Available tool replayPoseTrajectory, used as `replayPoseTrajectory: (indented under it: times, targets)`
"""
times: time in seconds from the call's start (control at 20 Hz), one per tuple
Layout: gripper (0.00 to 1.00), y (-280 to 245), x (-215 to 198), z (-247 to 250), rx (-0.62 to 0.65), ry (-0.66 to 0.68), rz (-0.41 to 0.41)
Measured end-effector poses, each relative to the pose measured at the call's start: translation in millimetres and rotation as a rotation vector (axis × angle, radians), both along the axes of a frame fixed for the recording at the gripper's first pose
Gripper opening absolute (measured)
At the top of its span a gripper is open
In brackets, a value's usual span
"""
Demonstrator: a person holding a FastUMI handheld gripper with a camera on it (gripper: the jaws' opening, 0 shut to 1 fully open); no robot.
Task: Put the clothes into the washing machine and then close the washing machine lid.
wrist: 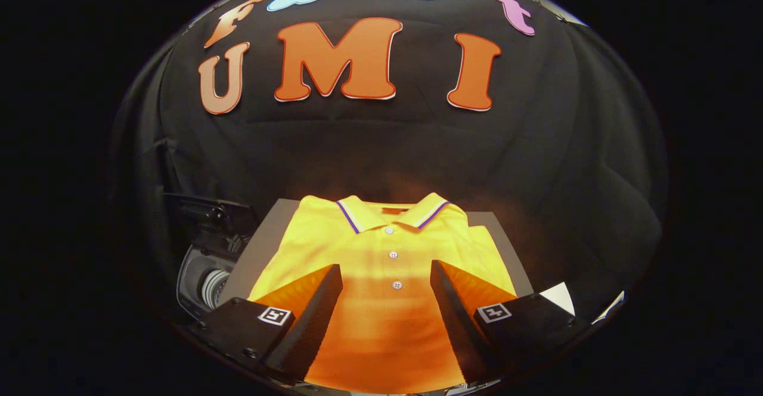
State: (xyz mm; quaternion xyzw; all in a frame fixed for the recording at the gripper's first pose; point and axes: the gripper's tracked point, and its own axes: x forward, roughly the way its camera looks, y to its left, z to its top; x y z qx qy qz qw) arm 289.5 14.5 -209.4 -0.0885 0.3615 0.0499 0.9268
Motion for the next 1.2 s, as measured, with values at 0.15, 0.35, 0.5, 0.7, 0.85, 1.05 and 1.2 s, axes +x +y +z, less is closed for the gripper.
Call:
replayPoseTrajectory:
  times: [0.15,0.35,0.5,0.7,0.85,1.05,1.2]
  targets:
    - [0.98,-5,3,-14,0.002,0.043,-0.023]
    - [0.96,-7,2,-32,0.038,0.078,-0.033]
    - [0.93,-7,0,-39,0.17,0.108,-0.059]
    - [0.87,-8,0,-39,0.197,0.1,-0.029]
    - [0.61,3,-3,-39,0.249,0.129,0.019]
    - [0.26,4,-2,-38,0.368,0.12,-0.046]
    - [0.09,3,-6,-33,0.469,0.099,-0.061]
